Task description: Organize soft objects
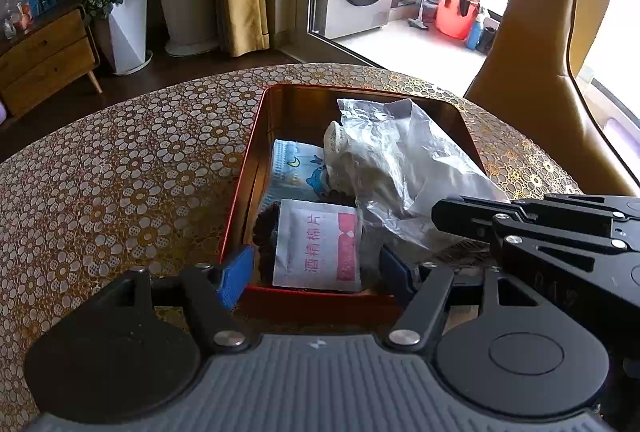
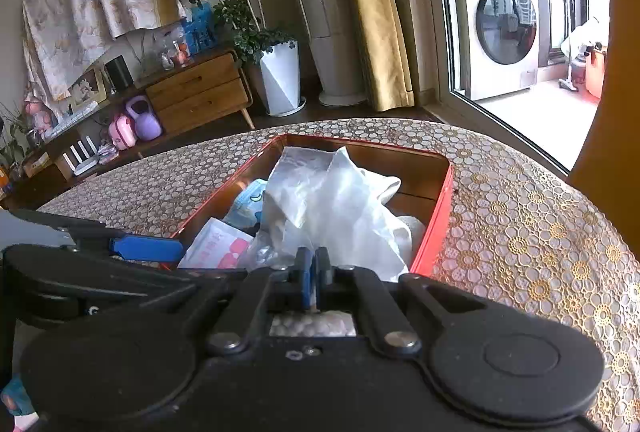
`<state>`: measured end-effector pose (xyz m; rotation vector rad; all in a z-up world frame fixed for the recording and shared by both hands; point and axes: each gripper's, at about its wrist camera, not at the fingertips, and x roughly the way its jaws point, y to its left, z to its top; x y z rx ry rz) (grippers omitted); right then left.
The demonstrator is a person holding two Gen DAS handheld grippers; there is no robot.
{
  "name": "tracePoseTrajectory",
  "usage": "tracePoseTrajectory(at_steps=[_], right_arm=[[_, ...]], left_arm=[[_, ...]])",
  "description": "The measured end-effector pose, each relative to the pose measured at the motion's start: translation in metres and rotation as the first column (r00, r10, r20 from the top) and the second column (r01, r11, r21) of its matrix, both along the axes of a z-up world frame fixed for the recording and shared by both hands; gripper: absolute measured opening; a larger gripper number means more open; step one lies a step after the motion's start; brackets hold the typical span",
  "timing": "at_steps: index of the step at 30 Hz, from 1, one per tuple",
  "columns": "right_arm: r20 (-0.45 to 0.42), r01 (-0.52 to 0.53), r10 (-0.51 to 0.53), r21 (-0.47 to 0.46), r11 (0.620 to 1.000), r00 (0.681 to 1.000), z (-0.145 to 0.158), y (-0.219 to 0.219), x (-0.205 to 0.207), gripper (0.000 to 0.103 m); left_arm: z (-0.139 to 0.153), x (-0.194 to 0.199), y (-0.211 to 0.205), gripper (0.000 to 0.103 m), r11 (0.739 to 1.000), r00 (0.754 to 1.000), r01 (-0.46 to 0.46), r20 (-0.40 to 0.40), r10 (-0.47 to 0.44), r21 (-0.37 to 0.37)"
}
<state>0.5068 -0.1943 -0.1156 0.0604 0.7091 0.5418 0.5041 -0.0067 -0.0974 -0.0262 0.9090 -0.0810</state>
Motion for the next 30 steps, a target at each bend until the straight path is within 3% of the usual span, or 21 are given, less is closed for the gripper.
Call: tracePoseTrajectory(at_steps=[5,8,10,13,16,20,23,30], right_arm=[[-0.017,0.009,-0.009,0.006,1.000,1.000,0.002,-0.001,0.000,0.003],[-0.027,0.007,-0.007,0.013,1.000,1.000,0.004,-0.001,0.000,0.009],[-0.025,0.004,-0.004,0.013,1.000,1.000,0.007,-0.002,-0.002,0.029],[-0.012,0.011,-0.011,0.013,1.000,1.000,0.013,-0.004,-0.005,0.046],[0.010,0.019,-0.019,0.025,1.000,1.000,0.021,-0.006,-0.013,0.056],[0.031,0.017,-0.018,0.034,0.999,0.999,0.035,-0.011,-0.026,0.059],[0.060,0.007,-0.009,0.037,0.999,0.998,0.045,-0.013,-0.040,0.076],[0.118,-0.015,0.012,0.023,1.000,0.993,0.066,-0.017,-0.077,0.082]], left_arm=[[0.007,-0.008,0.003,0.070,1.000,1.000,0.007,0.009,-0.007,-0.011],[0.012,-0.013,0.007,0.073,1.000,1.000,0.004,0.006,-0.004,-0.011],[0.017,-0.018,0.011,0.073,1.000,1.000,-0.010,0.011,0.010,-0.021],[0.024,-0.025,0.018,0.073,0.999,0.999,-0.028,0.021,0.029,-0.034],[0.033,-0.033,0.022,0.073,0.999,0.998,-0.040,0.042,0.041,-0.034],[0.046,-0.047,0.024,0.073,0.998,0.996,-0.049,0.067,0.052,-0.039],[0.056,-0.060,0.024,0.073,0.998,0.995,-0.043,0.090,0.046,-0.037],[0.084,-0.090,0.017,0.073,0.999,0.989,-0.030,0.141,0.034,-0.031]])
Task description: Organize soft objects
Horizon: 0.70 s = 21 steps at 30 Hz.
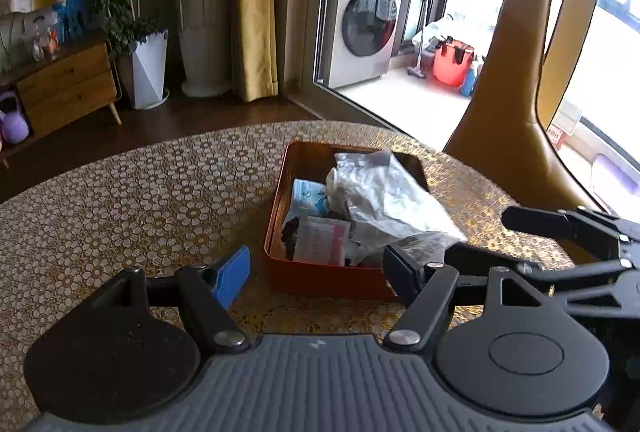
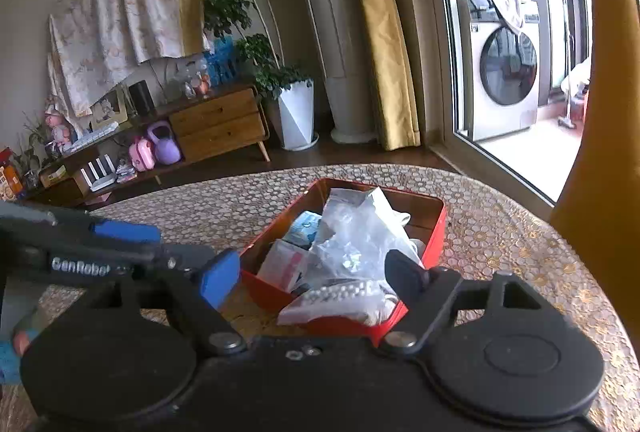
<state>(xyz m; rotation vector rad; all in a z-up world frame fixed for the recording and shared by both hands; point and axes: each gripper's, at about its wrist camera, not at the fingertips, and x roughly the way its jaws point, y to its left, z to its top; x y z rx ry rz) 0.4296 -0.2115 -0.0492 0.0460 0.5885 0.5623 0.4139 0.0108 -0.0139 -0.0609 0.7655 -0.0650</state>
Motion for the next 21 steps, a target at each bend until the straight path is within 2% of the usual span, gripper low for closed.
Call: tracePoseTrajectory(at_steps=[5,9,17,21], right_arm=[[0.028,0.010,-0.010,0.006,1.000,1.000,0.013,-0.008,-0.025,0.086],[0.043,0.022,-0.023,0.024,0.999,0.999,0.021,-0.018,-0.043,0.090],[0.085,0.038,-0.043,0.060,0.997,0.995,0.030,-0.036,-0.085,0.099],[0.104,0.042,-0.047,0.058,0.997,0.993,0.029,-0.040,-0.106,0.102]], left_arm=[[0.014,-0.023,-0.007,0.074,1.000,1.000,-0.004,0.027,0.004,-0.017],[0.022,-0.045,-0.015,0.078,1.000,0.998,-0.014,0.057,0.014,-0.015],[0.024,-0.092,-0.023,0.079,1.000,0.997,-0.013,0.076,0.015,-0.020],[0.023,-0.115,-0.025,0.085,1.000,0.996,-0.012,0.092,0.013,-0.012]])
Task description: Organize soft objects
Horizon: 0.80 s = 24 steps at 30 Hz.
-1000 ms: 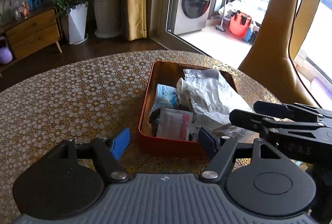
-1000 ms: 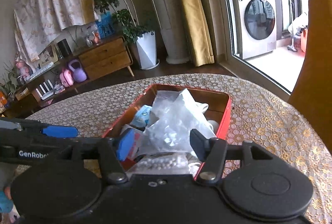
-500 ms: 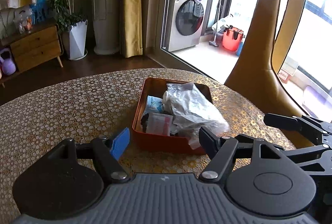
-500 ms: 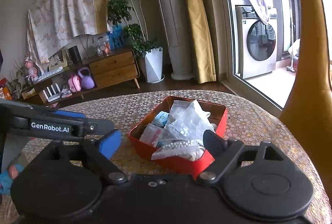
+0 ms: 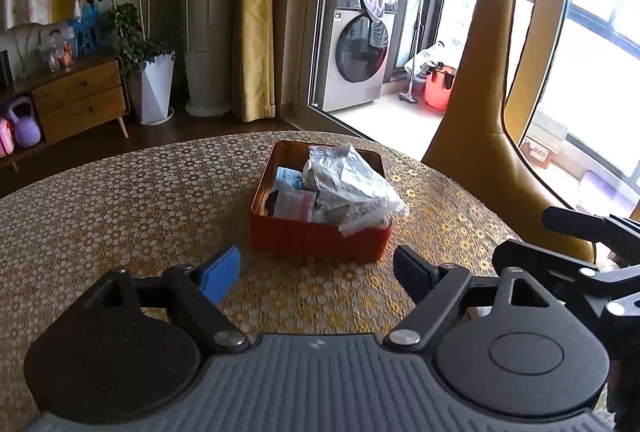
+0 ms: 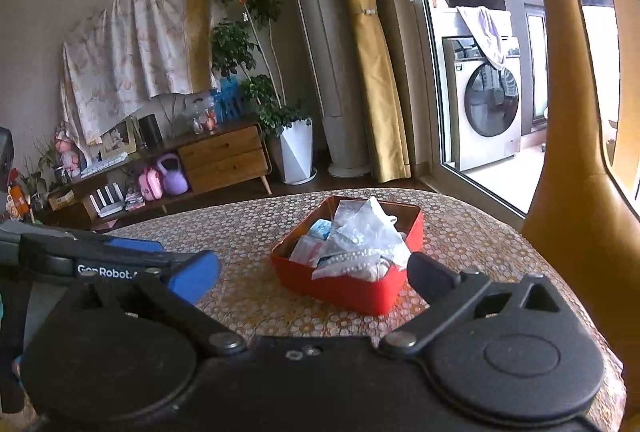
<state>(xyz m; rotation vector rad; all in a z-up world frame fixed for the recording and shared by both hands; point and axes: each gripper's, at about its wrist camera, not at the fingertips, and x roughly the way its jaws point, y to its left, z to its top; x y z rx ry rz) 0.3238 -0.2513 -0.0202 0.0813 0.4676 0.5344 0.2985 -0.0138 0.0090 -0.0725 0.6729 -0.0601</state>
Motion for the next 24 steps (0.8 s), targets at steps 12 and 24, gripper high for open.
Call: tracePoseTrajectory(at_steps=[12,24], right_arm=[[0.060,0.024,-0.027,0.039,0.999,0.998,-0.010,0.000,-0.064,0.103],[0.090,0.077,-0.084,0.078,0.994,0.992,-0.014,-0.004,-0.105,0.103]], left_arm=[[-0.001,-0.065,-0.002,0.090,0.999,0.999,0.012,0.032,-0.013,0.042],[-0.001,-0.113,-0.002,0.102,0.998,0.996,-0.011,0.093,0.005,0.065]])
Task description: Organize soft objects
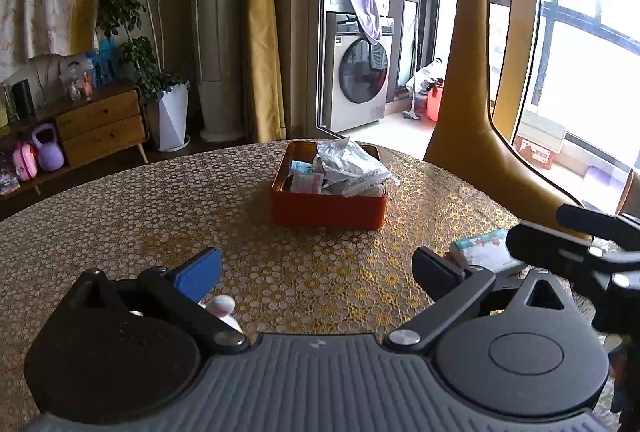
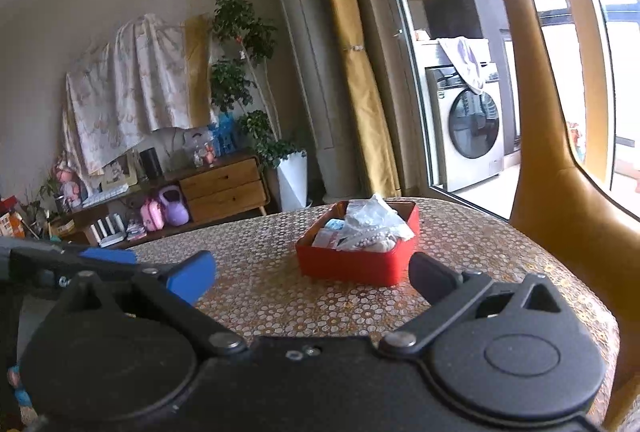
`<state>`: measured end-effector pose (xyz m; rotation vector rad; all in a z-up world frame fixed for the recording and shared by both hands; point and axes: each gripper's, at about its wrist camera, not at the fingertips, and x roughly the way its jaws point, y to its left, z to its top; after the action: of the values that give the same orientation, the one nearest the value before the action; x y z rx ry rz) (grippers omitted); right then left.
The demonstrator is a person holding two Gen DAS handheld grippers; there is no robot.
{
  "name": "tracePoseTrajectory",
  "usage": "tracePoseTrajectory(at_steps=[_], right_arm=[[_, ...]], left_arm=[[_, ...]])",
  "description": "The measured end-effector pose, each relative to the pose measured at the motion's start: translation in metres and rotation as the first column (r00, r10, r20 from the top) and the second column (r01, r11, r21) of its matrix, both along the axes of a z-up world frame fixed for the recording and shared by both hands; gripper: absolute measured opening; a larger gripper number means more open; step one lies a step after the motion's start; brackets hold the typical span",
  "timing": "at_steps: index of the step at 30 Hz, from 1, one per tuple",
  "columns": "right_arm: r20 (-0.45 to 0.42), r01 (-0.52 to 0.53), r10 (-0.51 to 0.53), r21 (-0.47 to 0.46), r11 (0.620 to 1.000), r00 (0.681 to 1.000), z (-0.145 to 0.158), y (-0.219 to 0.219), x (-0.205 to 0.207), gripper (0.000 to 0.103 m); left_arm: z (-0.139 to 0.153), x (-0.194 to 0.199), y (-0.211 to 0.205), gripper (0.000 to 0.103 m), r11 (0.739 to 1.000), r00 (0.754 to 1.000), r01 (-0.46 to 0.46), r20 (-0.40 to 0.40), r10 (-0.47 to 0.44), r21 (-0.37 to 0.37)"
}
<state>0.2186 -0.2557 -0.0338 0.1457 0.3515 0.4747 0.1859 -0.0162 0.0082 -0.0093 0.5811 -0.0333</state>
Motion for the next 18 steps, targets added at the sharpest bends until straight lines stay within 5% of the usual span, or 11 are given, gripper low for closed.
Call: tracePoseTrajectory(at_steps=[10,18], right_arm=[[0.008,0.011,-0.011,-0.005,1.000,1.000,-0.006,-0.002,-0.019,0.103],[0.014,0.000,0.000,0.001,1.000,1.000,-0.007,0.000,-0.023,0.103]], left_arm=[[-0.007,-0.024,-0.002,0.102,1.000,1.000,0.015,0.014,-0.015,0.003],[-0.009,-0.028,0.005,0.103,0.998,1.000,-0.004,-0.010,0.003,-0.069]])
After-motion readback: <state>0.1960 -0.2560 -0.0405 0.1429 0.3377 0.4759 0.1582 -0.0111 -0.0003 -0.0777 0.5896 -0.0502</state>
